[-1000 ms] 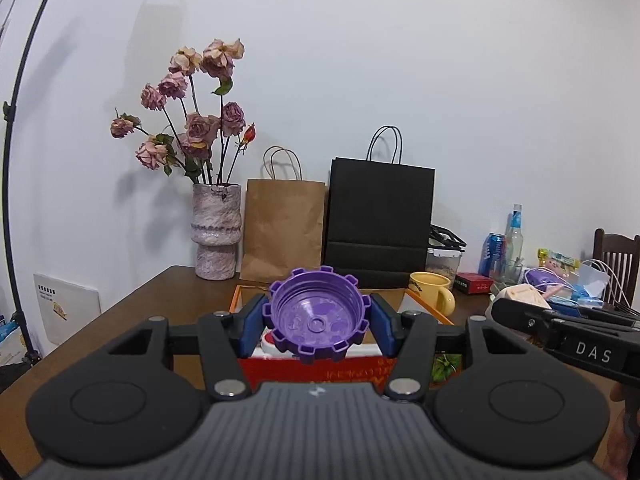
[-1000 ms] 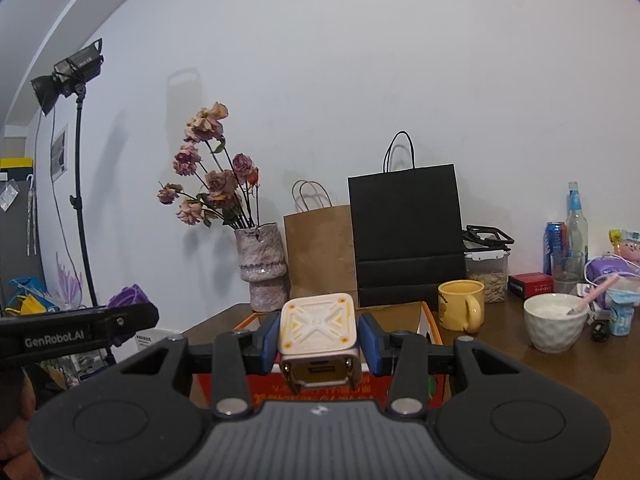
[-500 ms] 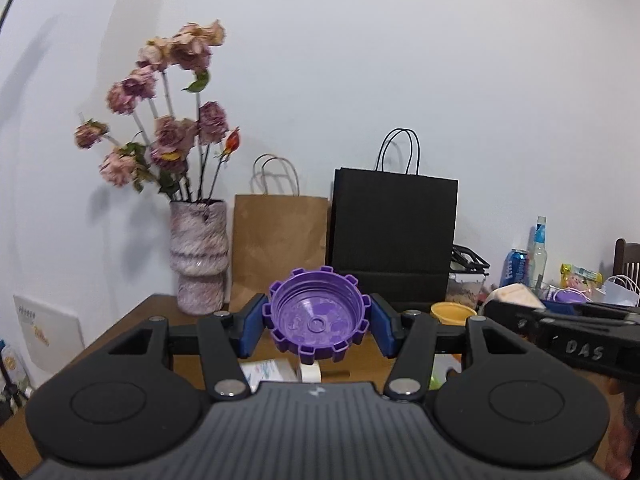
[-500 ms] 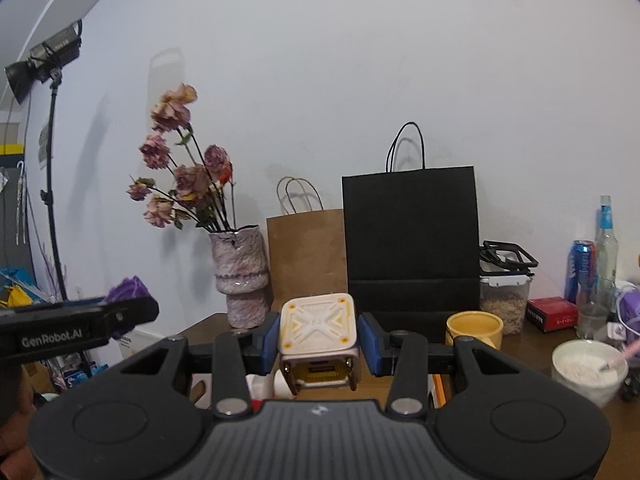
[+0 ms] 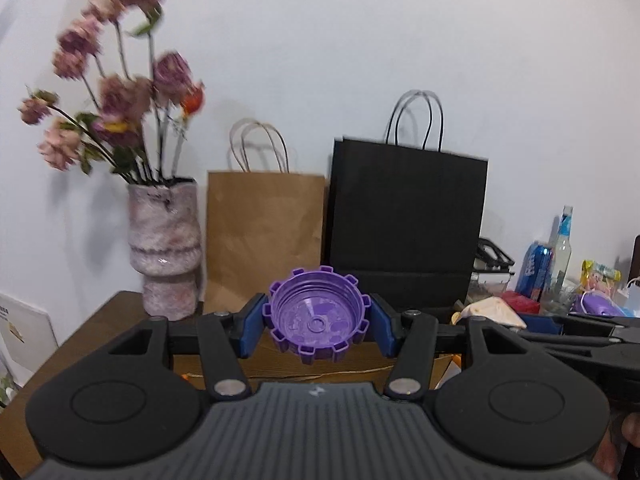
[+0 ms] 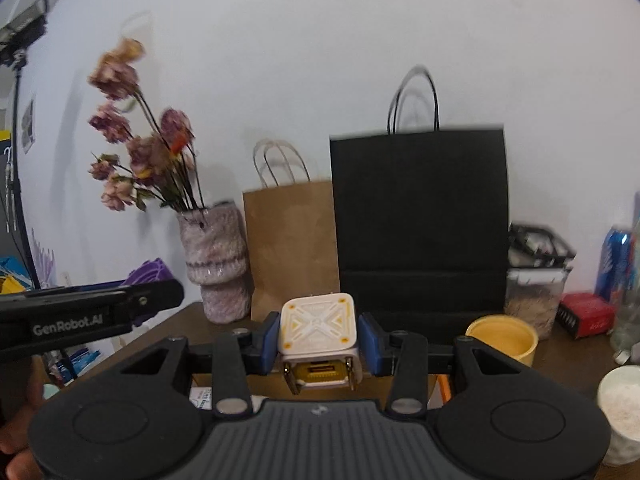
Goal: Organize rigid objects
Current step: 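Lower the purple cap into the box while the right tool drops the cream cube in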
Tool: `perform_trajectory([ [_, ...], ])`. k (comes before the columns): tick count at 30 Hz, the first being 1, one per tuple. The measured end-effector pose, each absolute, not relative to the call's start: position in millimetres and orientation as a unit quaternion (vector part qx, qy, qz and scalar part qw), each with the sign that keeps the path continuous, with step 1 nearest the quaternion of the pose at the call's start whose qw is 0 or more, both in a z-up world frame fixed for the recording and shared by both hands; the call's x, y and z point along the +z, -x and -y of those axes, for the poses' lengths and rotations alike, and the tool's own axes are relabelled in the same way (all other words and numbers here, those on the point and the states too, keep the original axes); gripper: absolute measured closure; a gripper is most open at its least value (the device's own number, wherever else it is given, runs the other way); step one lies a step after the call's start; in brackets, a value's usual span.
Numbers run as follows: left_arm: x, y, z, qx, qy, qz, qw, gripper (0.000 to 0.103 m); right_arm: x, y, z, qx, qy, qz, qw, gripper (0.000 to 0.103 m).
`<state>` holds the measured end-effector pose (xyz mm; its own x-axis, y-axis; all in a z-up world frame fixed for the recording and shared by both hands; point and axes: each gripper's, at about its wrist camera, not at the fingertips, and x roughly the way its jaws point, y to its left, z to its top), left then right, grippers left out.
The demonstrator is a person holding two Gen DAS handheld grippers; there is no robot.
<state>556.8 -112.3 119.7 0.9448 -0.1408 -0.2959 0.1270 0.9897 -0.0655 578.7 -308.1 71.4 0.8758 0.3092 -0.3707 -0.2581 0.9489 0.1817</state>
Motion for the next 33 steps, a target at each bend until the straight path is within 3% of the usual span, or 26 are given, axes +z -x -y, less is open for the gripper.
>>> perform_trajectory([
  [5, 104, -613, 111, -0.089, 0.067, -0.237, 0.965, 0.048, 50, -623, 313, 0.164, -0.078, -0.296, 0.938, 0.062],
  [13, 55, -682, 132, -0.102, 0.041, -0.386, 0.916, 0.048, 7, -662, 293, 0.153, -0.028, -0.398, 0.904, 0.062],
  [22, 11, -705, 167, -0.086, -0.057, -0.444, 0.89, 0.046, -37, -677, 270, 0.164, 0.018, -0.472, 0.866, 0.062],
  [25, 2, -707, 164, -0.092, -0.046, -0.46, 0.882, 0.033, -32, -676, 270, 0.161, 0.02, -0.461, 0.872, 0.061],
  [28, 3, -706, 163, -0.086, -0.047, -0.457, 0.884, 0.033, -30, -677, 268, 0.161, 0.025, -0.464, 0.871, 0.06],
  [31, 15, -701, 157, -0.081, -0.04, -0.451, 0.888, 0.033, -22, -674, 268, 0.16, 0.025, -0.463, 0.871, 0.053],
  [33, 29, -692, 150, -0.077, -0.039, -0.442, 0.893, 0.027, -14, -670, 271, 0.16, 0.026, -0.459, 0.873, 0.047],
])
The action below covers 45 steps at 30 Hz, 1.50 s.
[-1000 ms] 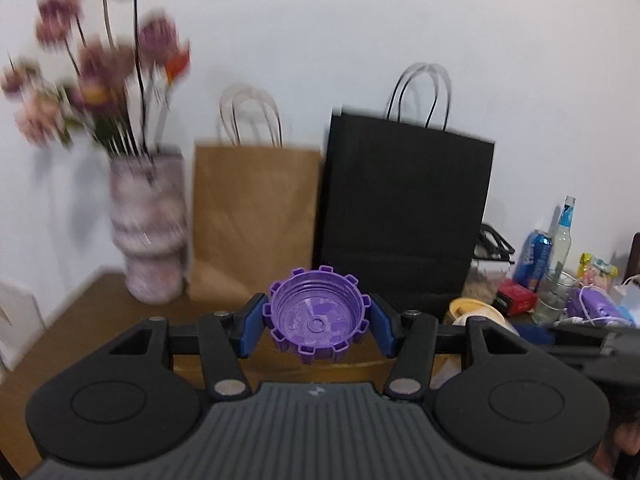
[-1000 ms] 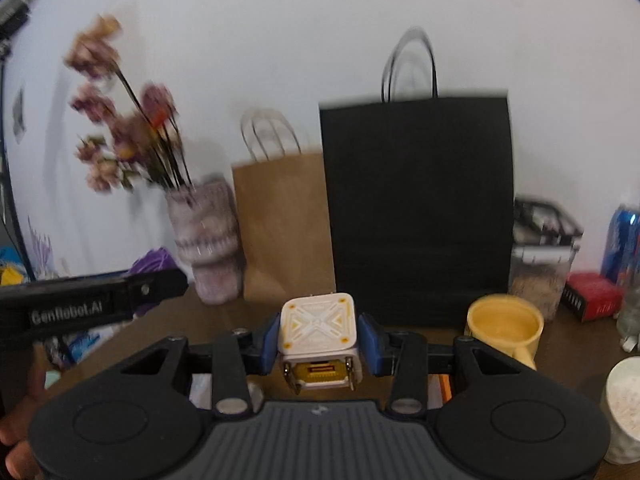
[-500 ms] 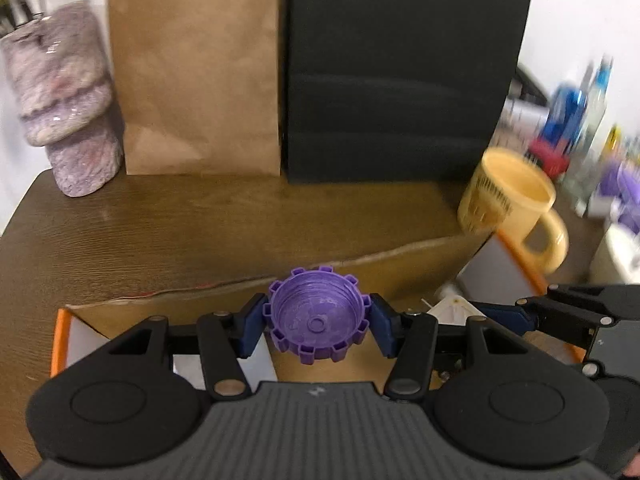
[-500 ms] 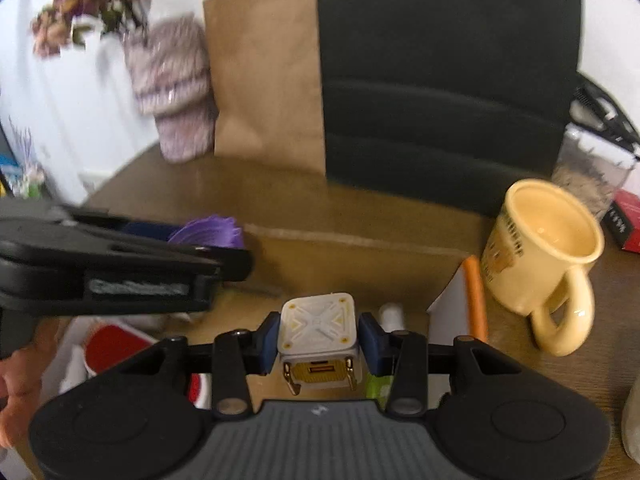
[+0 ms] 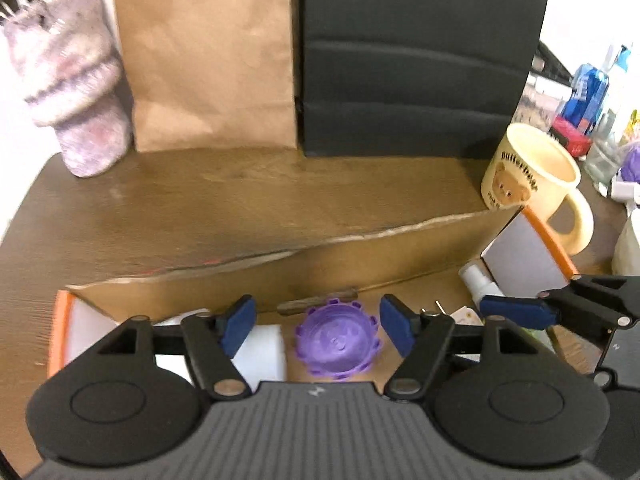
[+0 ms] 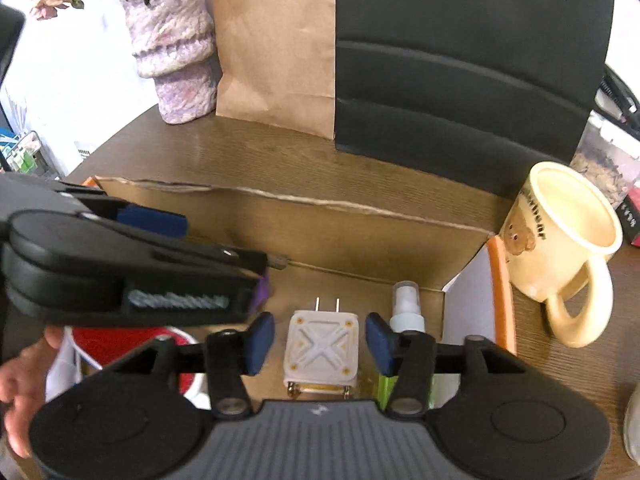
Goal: Organize rigid objects
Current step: 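Lower the purple cap into the box while the right tool drops the cream cube in, then open both tools and withdraw them up and away from the box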
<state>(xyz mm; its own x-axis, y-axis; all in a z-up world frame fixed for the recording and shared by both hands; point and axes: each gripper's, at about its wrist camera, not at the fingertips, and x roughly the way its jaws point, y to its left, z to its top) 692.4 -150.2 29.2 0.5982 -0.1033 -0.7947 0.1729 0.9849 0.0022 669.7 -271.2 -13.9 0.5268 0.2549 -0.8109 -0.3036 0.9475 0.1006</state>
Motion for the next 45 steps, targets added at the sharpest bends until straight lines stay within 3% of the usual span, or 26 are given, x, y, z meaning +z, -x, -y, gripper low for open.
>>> perform_trajectory([
  [12, 126, -592, 100, -0.058, -0.047, -0.371, 0.926, 0.017, 85, -600, 296, 0.152, 0.023, -0.406, 0.901, 0.038],
  [18, 176, -520, 78, -0.032, -0.023, -0.283, 0.958, 0.012, 143, -540, 305, 0.158, 0.012, -0.31, 0.937, 0.034],
  [21, 183, -482, 69, -0.006, -0.004, -0.217, 0.976, 0.009, 157, -502, 308, 0.154, 0.01, -0.221, 0.963, 0.024],
  [29, 176, -422, 63, -0.008, 0.001, -0.168, 0.986, 0.008, 158, -444, 323, 0.136, -0.02, -0.133, 0.982, 0.023],
  [41, 179, -337, 69, -0.011, -0.012, -0.099, 0.995, 0.008, 141, -365, 335, 0.125, -0.026, -0.114, 0.985, 0.019],
  [45, 169, -291, 65, -0.017, -0.031, -0.085, 0.996, 0.004, 133, -318, 335, 0.13, -0.016, -0.103, 0.986, 0.015],
])
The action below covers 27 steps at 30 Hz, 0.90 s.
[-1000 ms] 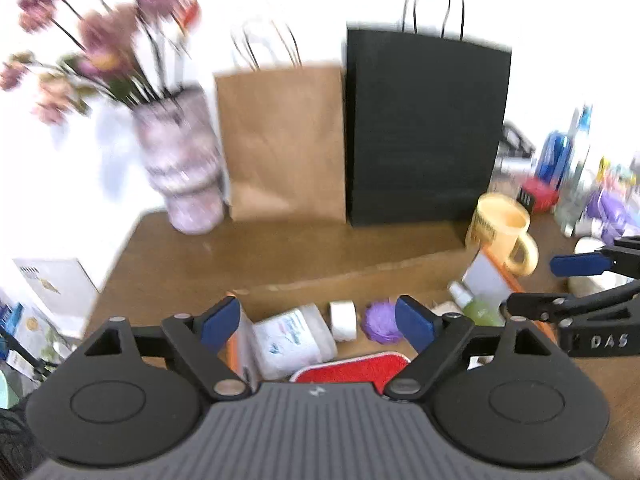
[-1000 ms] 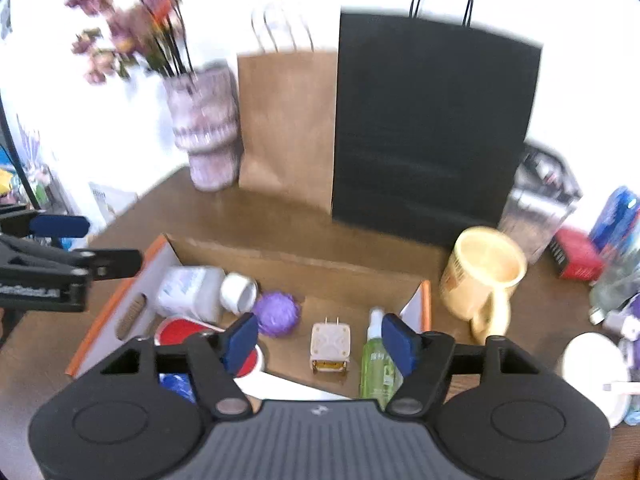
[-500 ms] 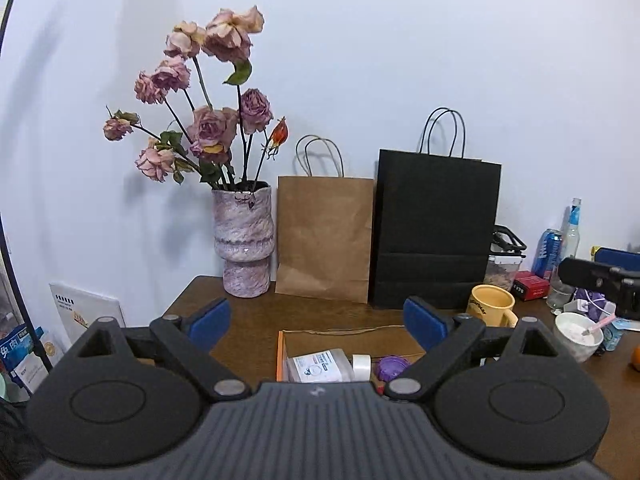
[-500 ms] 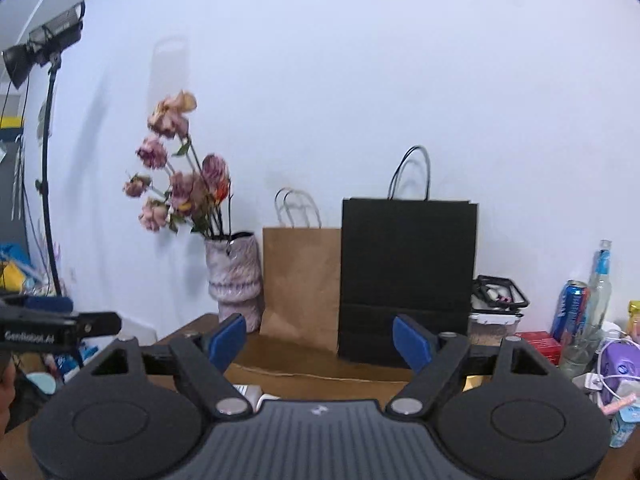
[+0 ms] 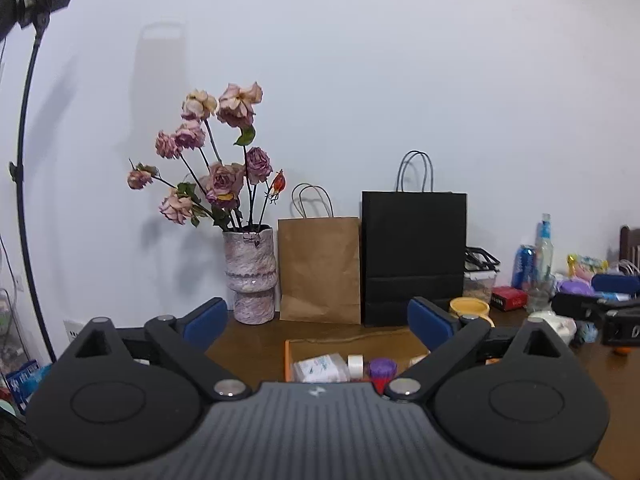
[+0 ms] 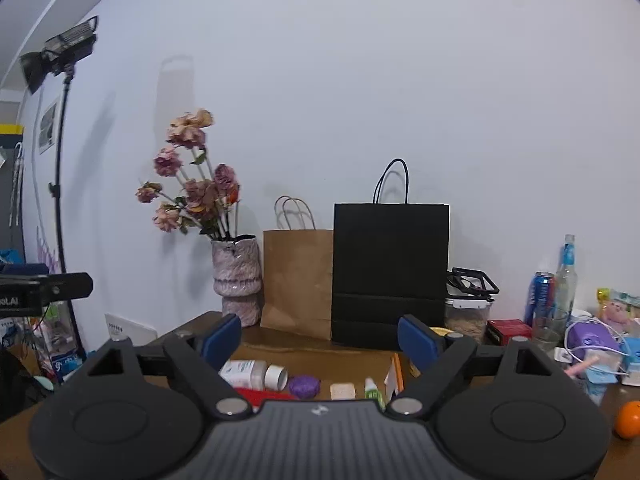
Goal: Organize rigid objects
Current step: 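Open both tools and withdraw them up and away from the box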
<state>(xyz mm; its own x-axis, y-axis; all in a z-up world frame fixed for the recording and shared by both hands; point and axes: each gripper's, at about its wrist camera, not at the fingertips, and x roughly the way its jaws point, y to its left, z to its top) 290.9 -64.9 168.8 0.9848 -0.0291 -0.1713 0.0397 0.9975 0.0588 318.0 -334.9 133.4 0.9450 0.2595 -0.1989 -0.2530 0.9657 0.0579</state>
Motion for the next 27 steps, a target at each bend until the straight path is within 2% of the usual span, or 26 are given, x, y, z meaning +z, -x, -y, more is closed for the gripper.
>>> perform_trajectory([
  [3, 153, -252, 58, -0.029, -0.039, -0.075, 0.996, 0.0, 121, -277, 337, 0.143, -0.014, -0.089, 0.986, 0.012],
  [12, 74, -147, 42, 0.0, -0.028, -0.035, 0.999, 0.0, 70, -175, 330, 0.145, -0.026, -0.088, 0.985, 0.012],
  [15, 57, -116, 43, 0.016, -0.027, -0.039, 0.999, 0.0, 49, -140, 331, 0.139, -0.044, -0.092, 0.985, 0.012],
  [23, 20, -48, 61, 0.0, -0.053, -0.064, 0.997, 0.0, -3, -61, 330, 0.096, -0.074, -0.104, 0.987, 0.003],
  [27, 9, -37, 62, 0.002, -0.022, -0.102, 0.995, 0.0, -14, -39, 328, 0.082, -0.076, -0.104, 0.988, 0.002],
])
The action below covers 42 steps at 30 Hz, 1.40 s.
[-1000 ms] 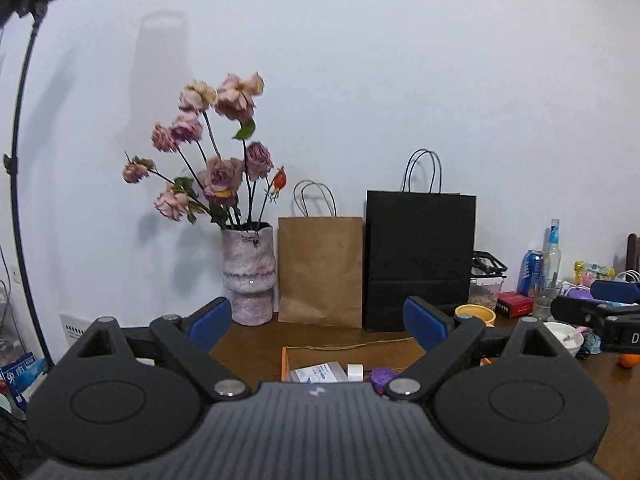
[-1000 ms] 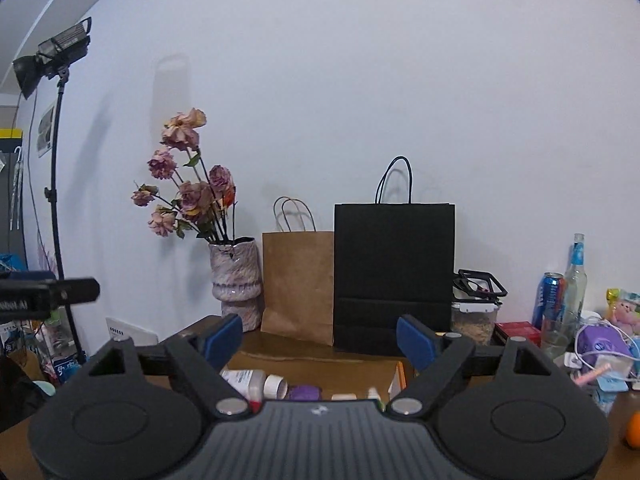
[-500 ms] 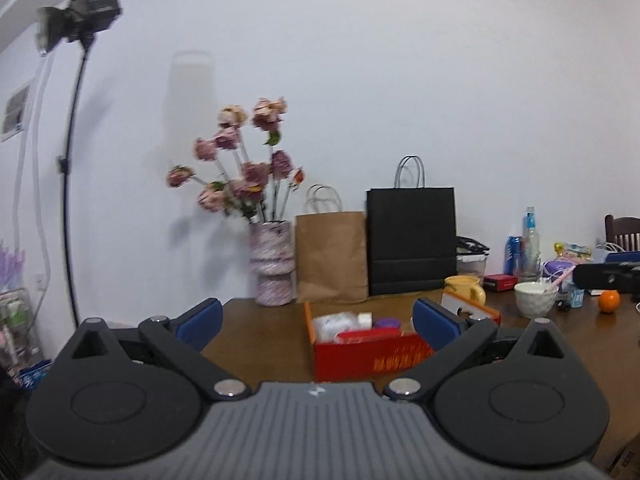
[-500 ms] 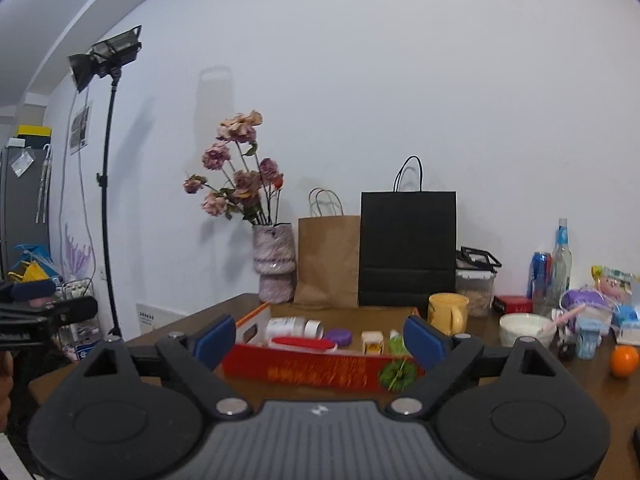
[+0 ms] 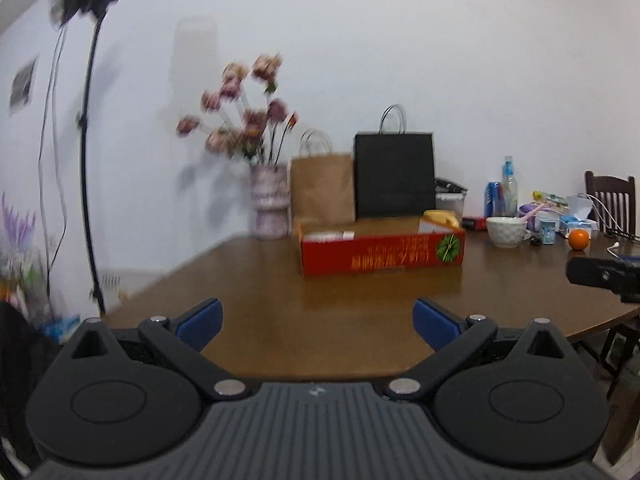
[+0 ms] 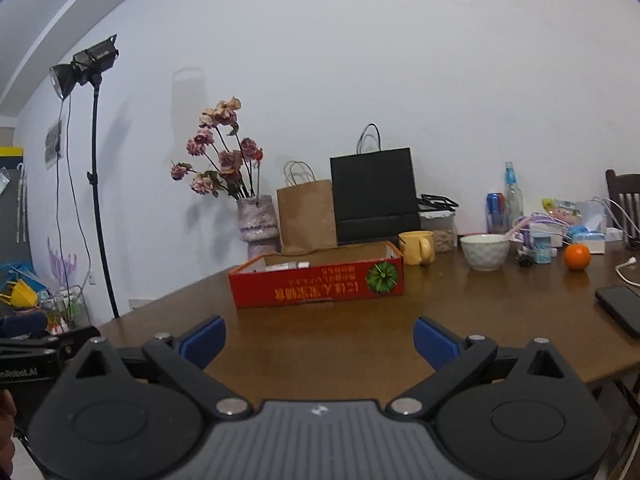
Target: Organize rigid objects
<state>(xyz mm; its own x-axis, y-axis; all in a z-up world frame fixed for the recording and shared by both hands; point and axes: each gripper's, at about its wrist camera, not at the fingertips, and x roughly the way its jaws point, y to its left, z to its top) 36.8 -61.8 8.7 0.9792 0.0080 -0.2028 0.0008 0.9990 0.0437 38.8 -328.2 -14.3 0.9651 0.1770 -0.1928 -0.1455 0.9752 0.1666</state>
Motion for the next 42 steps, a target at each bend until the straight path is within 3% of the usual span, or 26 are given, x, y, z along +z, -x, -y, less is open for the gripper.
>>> perform_trajectory([
  [42, 24, -19, 73, -0.024, -0.032, -0.082, 0.996, 0.0, -5, -30, 326, 0.084, -0.06, -0.095, 0.99, 0.0],
])
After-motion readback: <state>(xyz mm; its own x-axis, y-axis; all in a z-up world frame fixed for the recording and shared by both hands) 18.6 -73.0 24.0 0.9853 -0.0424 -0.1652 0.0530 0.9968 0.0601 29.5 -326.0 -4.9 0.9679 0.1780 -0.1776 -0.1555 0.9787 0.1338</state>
